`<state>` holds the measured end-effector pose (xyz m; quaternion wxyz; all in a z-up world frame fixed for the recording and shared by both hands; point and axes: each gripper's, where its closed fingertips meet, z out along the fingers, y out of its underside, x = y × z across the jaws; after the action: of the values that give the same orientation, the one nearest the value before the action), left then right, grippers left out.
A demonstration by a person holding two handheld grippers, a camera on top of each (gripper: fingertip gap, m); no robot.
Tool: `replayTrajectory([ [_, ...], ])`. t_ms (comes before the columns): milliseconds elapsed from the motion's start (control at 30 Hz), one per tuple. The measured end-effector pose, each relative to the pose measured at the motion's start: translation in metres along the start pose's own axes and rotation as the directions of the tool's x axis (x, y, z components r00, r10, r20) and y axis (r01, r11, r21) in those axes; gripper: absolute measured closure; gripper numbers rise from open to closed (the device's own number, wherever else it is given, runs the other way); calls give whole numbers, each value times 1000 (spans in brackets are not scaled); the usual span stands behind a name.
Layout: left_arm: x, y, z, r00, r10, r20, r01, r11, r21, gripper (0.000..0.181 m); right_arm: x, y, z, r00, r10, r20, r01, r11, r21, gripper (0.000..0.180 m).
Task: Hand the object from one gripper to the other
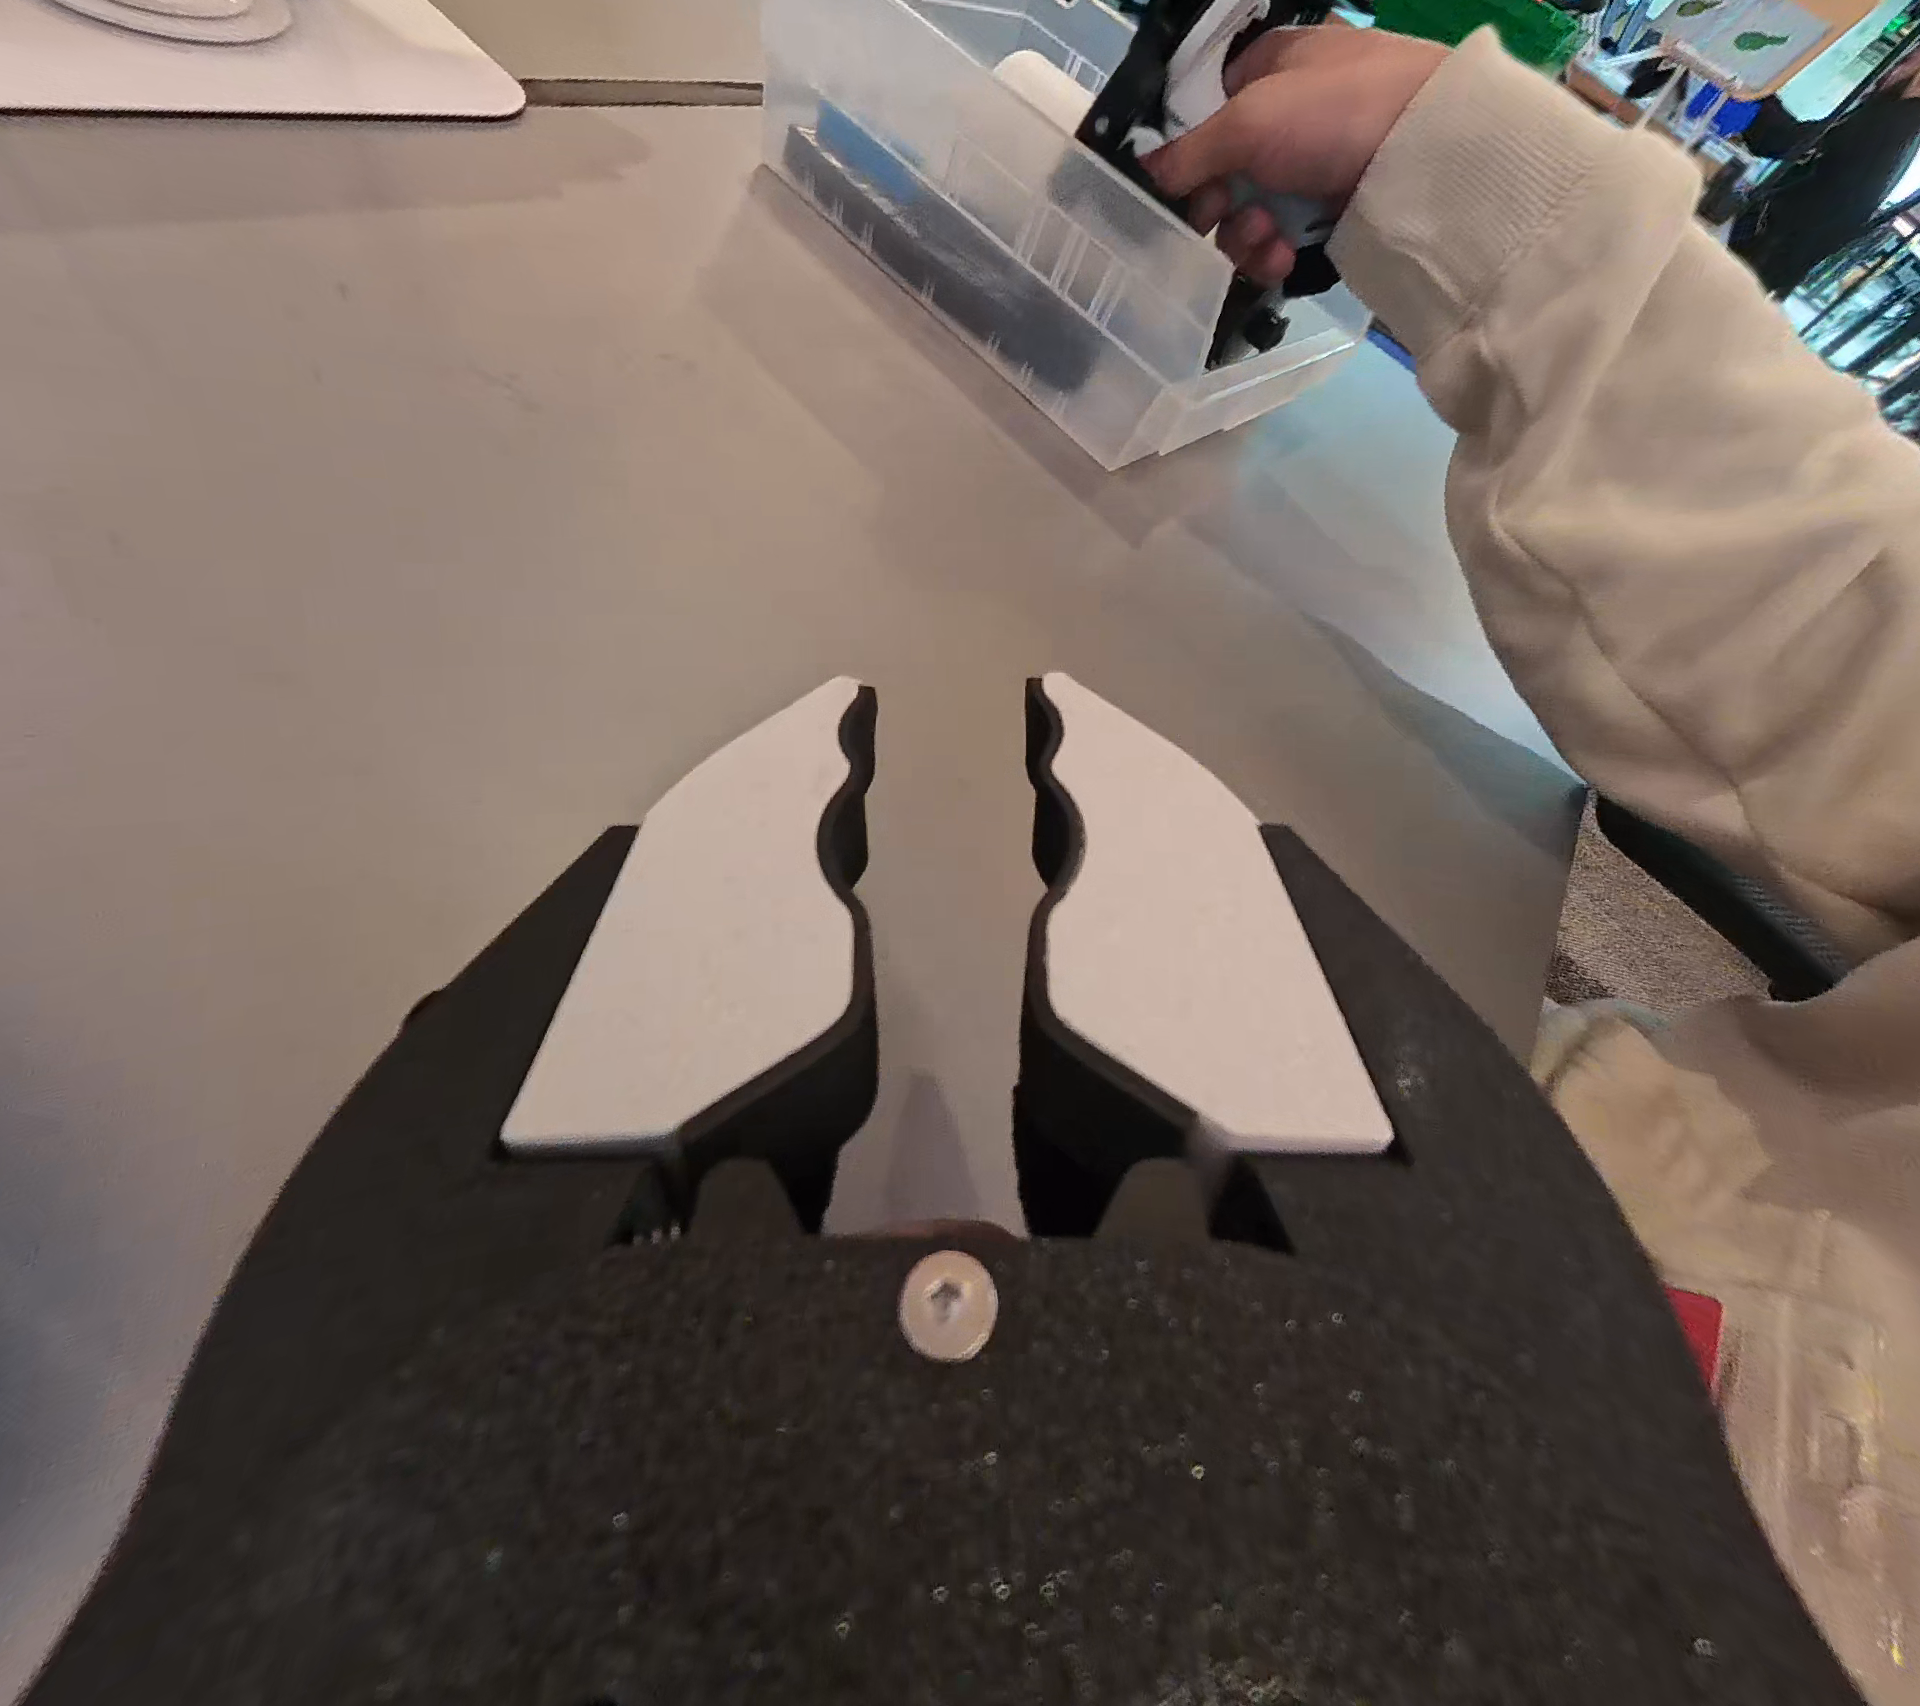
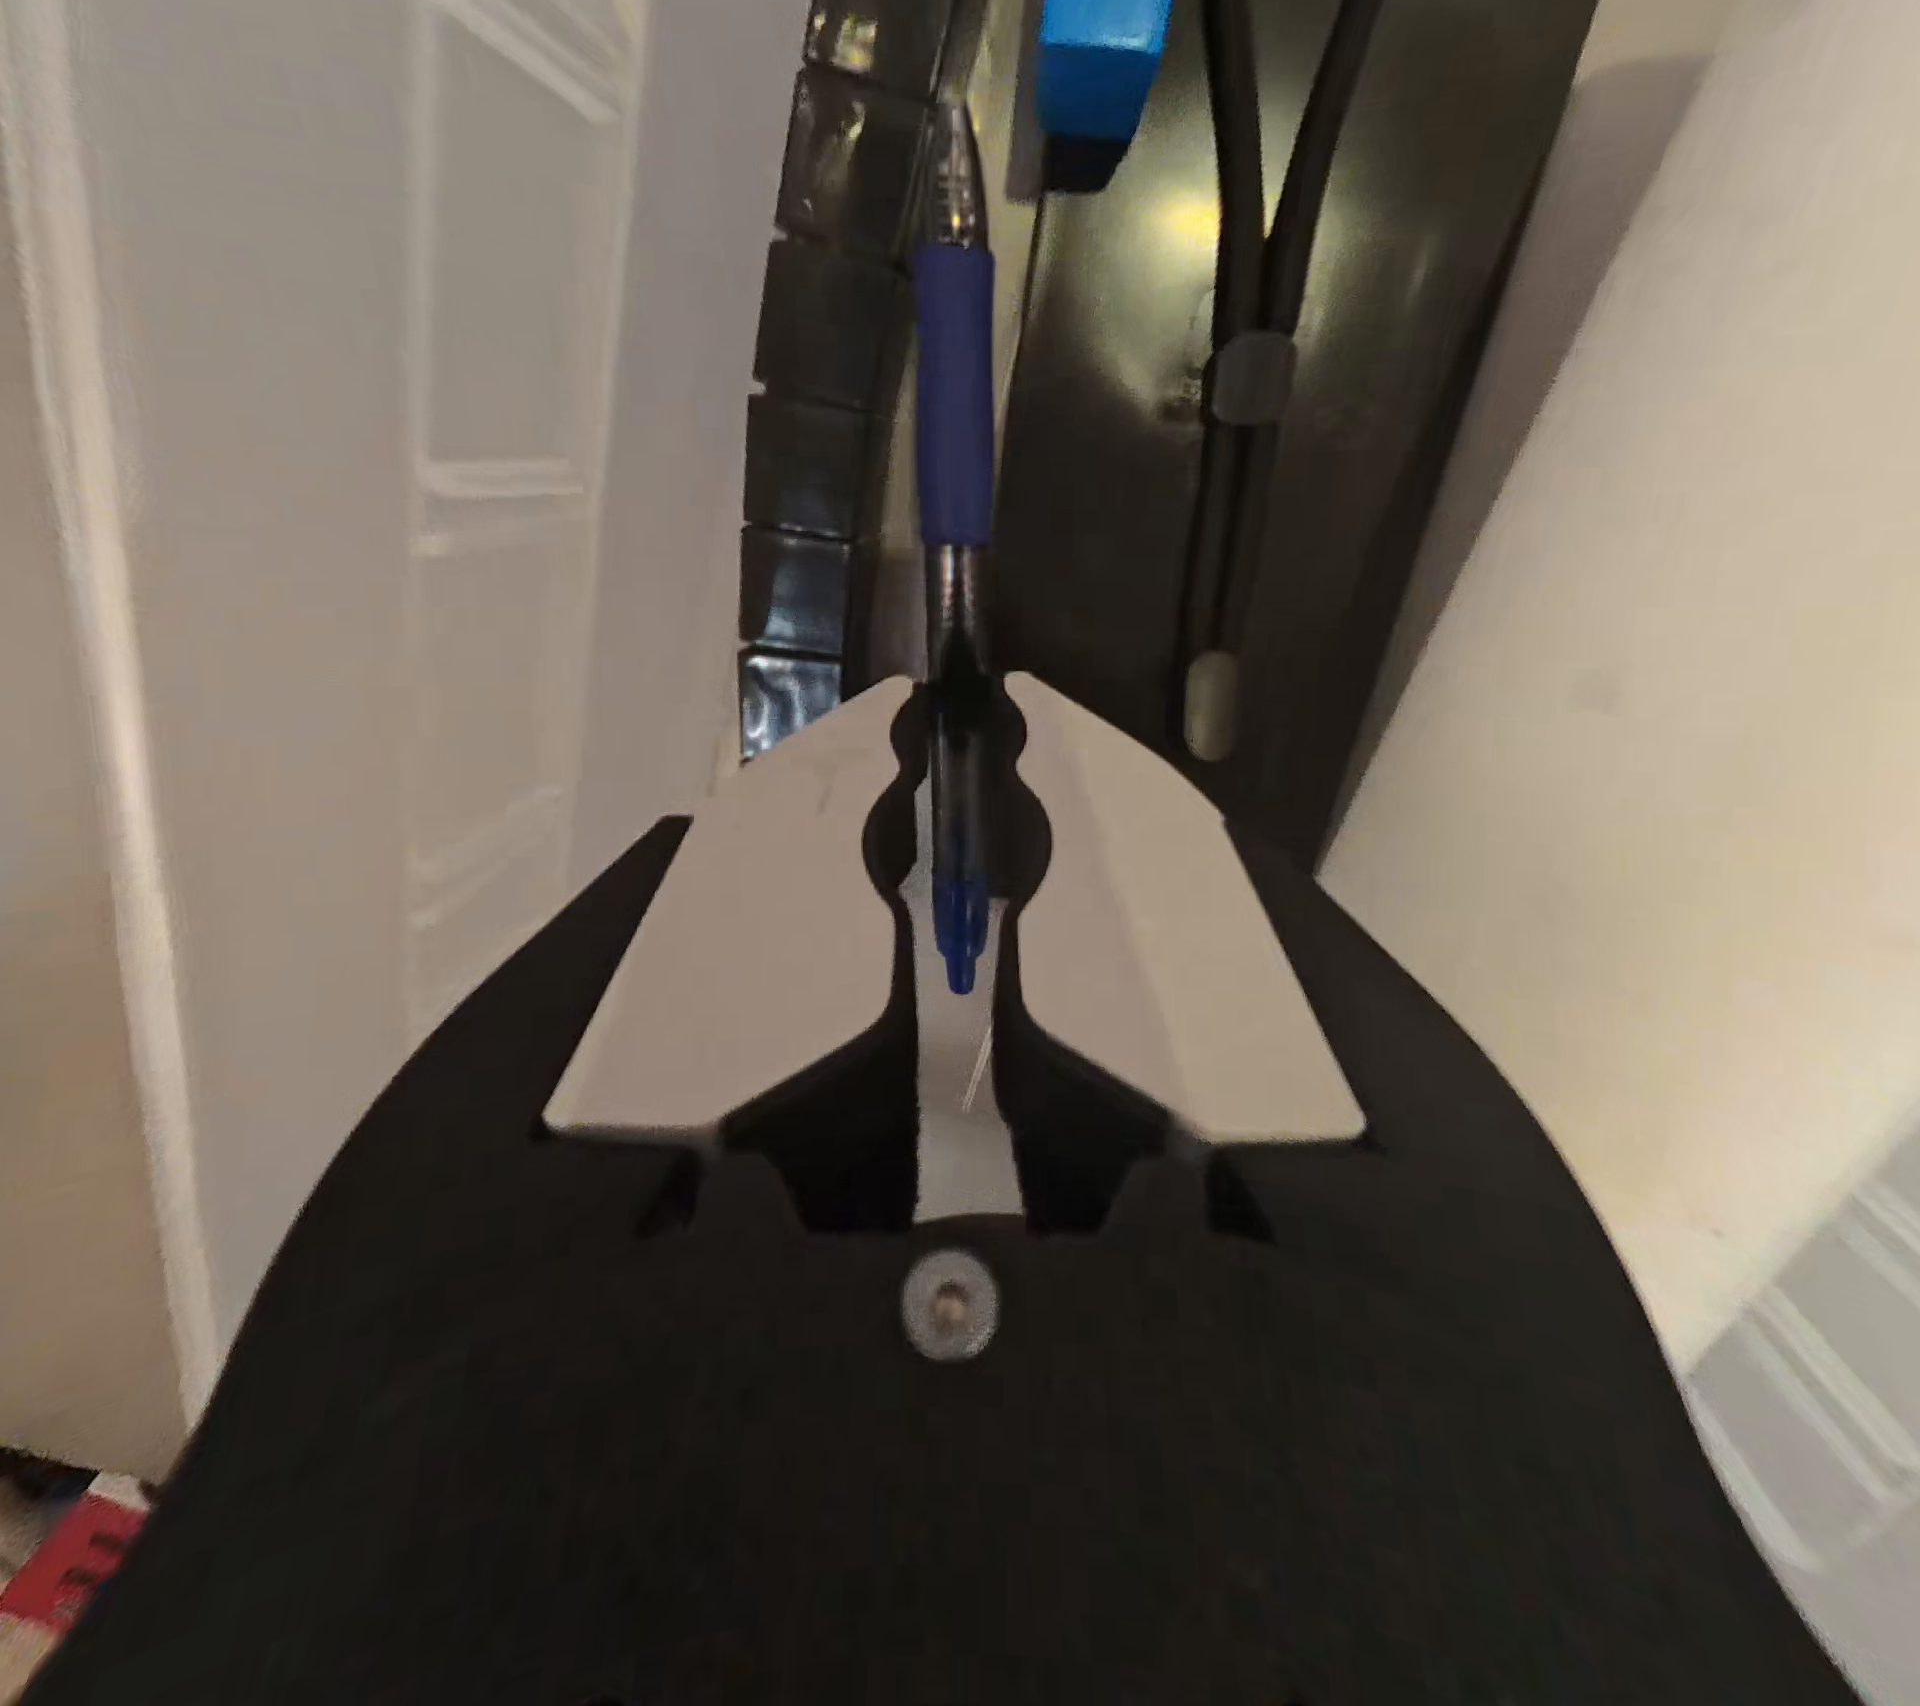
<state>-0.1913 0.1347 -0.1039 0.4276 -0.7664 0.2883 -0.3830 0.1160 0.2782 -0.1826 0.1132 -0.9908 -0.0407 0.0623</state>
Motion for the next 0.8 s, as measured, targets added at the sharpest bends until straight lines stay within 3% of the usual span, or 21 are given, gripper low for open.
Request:
replayTrajectory([
  [267,-1,2,-3,999,-28,-28,27,1000,-9,154,0,-4,10,999,40,23,-40,999,1,169],
  [333,-2,3,-5,999,-25,-25,25,1000,-14,154,-4,-4,3,998,40,49,-41,999,22,153],
  [433,-1,0,-10,1000,-23,-22,23,1000,5,154,-13,-5,-34,999,-30,-15,32,980,197,147],
  [500,-1,-3,-14,1000,-14,-18,14,1000,25,149,-43,-7,-71,991,-128,-26,127,899,418,146],
  [567,-1,-4,-16,1000,-1,-10,2,999,36,143,-103,5,-115,965,-252,71,143,734,664,150],
  [633,-1,-5,-15,1000,14,-5,-14,999,42,137,-168,33,-144,899,-396,187,86,578,811,151],
  [700,-2,-6,-14,999,41,4,-41,998,41,132,-218,67,-141,830,-523,193,123,509,852,151],
  [800,-1,-15,-19,995,92,33,-95,993,76,132,-270,100,-102,766,-632,119,203,413,888,154],
])
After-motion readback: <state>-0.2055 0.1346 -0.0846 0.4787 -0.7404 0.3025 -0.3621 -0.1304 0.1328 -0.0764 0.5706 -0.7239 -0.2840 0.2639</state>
